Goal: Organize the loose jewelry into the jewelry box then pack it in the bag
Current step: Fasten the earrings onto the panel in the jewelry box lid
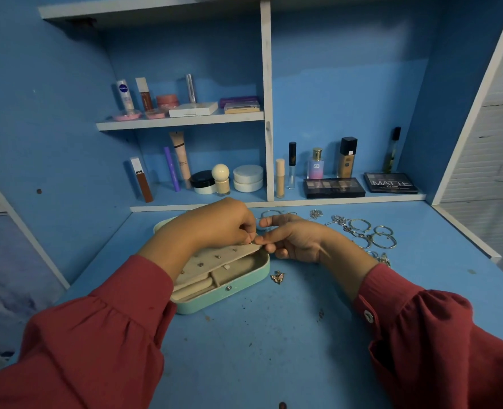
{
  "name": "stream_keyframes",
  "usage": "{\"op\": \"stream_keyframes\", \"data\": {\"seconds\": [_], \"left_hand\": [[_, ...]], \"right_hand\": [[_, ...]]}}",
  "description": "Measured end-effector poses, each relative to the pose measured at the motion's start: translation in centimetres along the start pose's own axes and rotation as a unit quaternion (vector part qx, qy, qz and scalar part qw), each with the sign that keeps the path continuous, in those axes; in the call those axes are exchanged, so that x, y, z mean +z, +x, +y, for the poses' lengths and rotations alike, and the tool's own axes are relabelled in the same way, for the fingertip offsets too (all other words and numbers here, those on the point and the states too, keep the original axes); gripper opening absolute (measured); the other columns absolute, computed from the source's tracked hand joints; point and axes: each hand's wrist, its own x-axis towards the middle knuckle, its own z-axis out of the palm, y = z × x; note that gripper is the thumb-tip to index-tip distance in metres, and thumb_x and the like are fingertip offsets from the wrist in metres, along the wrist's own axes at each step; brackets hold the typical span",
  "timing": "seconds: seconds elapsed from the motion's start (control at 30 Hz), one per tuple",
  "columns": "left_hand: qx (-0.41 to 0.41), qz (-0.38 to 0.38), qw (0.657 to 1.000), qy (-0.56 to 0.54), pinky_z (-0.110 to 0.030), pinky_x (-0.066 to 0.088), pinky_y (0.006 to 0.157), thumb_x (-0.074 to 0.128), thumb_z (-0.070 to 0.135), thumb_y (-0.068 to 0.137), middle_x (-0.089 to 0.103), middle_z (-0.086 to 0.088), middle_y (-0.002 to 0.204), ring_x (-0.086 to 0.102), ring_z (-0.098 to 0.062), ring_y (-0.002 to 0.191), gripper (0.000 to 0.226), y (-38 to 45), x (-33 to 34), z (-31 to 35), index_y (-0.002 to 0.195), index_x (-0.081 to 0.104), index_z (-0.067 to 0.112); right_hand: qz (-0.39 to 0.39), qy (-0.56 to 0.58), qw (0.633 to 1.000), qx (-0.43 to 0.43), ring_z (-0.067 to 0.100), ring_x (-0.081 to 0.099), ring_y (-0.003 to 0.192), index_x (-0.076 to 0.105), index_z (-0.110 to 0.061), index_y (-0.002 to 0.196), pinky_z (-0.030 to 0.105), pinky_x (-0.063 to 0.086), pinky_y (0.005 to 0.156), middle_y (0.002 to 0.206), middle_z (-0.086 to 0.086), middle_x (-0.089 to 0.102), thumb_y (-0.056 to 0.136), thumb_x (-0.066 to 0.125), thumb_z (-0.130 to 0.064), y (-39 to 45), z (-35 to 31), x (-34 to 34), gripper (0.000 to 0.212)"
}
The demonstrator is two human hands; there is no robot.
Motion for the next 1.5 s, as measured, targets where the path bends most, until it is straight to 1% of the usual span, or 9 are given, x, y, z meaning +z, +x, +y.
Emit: {"op": "stream_keyframes", "data": {"seconds": [0.2, 0.43, 0.73, 0.87, 1.0, 1.13, 1.23, 1.37, 1.5], "left_hand": [[-0.005, 0.021, 1.000, -0.007, -0.030, 0.048, 0.074, 0.058, 0.023, 0.090, 0.062, 0.008, 0.085, 0.059, -0.012, 0.083, 0.007, -0.1, 0.7, -0.2, 0.086, 0.064, 0.023], [-0.001, 0.019, 1.000, -0.017, -0.031, 0.046, 0.074, 0.055, 0.024, 0.092, 0.059, 0.006, 0.087, 0.056, -0.013, 0.082, 0.018, 0.1, 1.3, -0.5, 0.075, 0.054, 0.030], [0.010, 0.017, 0.999, -0.027, -0.030, 0.046, 0.077, 0.057, 0.018, 0.091, 0.060, 0.005, 0.094, 0.056, -0.013, 0.086, 0.012, 0.2, 1.2, -0.5, 0.083, 0.059, 0.027], [-0.002, 0.059, 0.995, -0.087, -0.028, 0.045, 0.089, 0.057, 0.021, 0.094, 0.065, 0.008, 0.102, 0.057, -0.008, 0.097, 0.015, -0.7, 0.8, -1.9, 0.103, 0.070, 0.022], [-0.062, 0.207, 0.940, -0.264, -0.020, 0.045, 0.085, 0.057, 0.016, 0.094, 0.070, 0.013, 0.092, 0.061, 0.002, 0.087, 0.017, -3.0, 0.8, -5.4, 0.102, 0.069, 0.025], [-0.112, 0.310, 0.859, -0.393, -0.022, 0.043, 0.068, 0.055, 0.011, 0.094, 0.073, 0.007, 0.082, 0.057, 0.005, 0.067, 0.020, -4.7, 2.8, -8.7, 0.097, 0.068, 0.026], [-0.127, 0.308, 0.819, -0.467, -0.026, 0.042, 0.067, 0.054, 0.008, 0.095, 0.073, 0.007, 0.085, 0.054, -0.008, 0.075, 0.020, -5.5, 4.4, -10.5, 0.098, 0.070, 0.021], [-0.098, 0.243, 0.783, -0.565, -0.025, 0.045, 0.073, 0.050, -0.006, 0.091, 0.073, -0.004, 0.102, 0.059, -0.012, 0.086, 0.032, -7.6, 4.9, -12.6, 0.096, 0.073, 0.015], [-0.071, 0.179, 0.782, -0.594, -0.014, 0.052, 0.079, 0.052, -0.018, 0.076, 0.073, -0.003, 0.105, 0.066, -0.009, 0.097, 0.048, -9.2, 4.8, -13.5, 0.092, 0.078, 0.018]], "right_hand": [[-0.009, -0.006, 1.000, 0.006, 0.005, 0.058, 0.046, 0.047, -0.017, 0.092, 0.012, 0.036, 0.038, 0.060, 0.001, 0.063, 0.087, 0.057, 0.009, -0.1, 0.0, -0.1, 0.028], [-0.013, -0.001, 1.000, 0.006, 0.005, 0.059, 0.047, 0.047, -0.017, 0.091, 0.012, 0.037, 0.038, 0.061, 0.001, 0.063, 0.087, 0.057, 0.008, -0.1, -0.1, -0.1, 0.028], [-0.009, -0.008, 1.000, 0.005, 0.006, 0.058, 0.047, 0.047, -0.016, 0.094, 0.013, 0.037, 0.038, 0.062, 0.002, 0.065, 0.087, 0.057, 0.008, -0.3, -0.1, 0.1, 0.027], [-0.010, -0.015, 1.000, -0.004, 0.006, 0.059, 0.047, 0.050, -0.017, 0.097, 0.013, 0.036, 0.037, 0.064, 0.001, 0.067, 0.089, 0.057, 0.004, -0.3, -0.1, 0.1, 0.024], [-0.024, -0.020, 0.999, -0.017, 0.006, 0.060, 0.048, 0.057, -0.015, 0.094, 0.013, 0.037, 0.039, 0.070, 0.004, 0.072, 0.094, 0.051, -0.005, -0.3, -0.3, 0.3, 0.011], [-0.026, 0.001, 0.999, -0.025, 0.008, 0.059, 0.049, 0.057, -0.013, 0.091, 0.015, 0.036, 0.039, 0.079, 0.009, 0.074, 0.095, 0.035, 0.000, -0.3, -0.5, 0.4, 0.026], [-0.023, 0.011, 0.998, -0.062, 0.008, 0.058, 0.049, 0.058, -0.013, 0.092, 0.016, 0.036, 0.040, 0.082, 0.010, 0.074, 0.093, 0.038, 0.006, -0.2, -0.3, 0.6, 0.027], [-0.018, 0.032, 0.993, -0.112, 0.008, 0.059, 0.049, 0.061, -0.012, 0.091, 0.016, 0.036, 0.040, 0.080, 0.009, 0.074, 0.092, 0.048, 0.005, 0.0, -0.1, 1.1, 0.021], [0.012, 0.034, 0.988, -0.147, 0.008, 0.058, 0.047, 0.062, -0.011, 0.096, 0.017, 0.036, 0.038, 0.078, 0.009, 0.074, 0.091, 0.055, 0.000, 0.2, 0.1, 1.6, 0.014]]}}
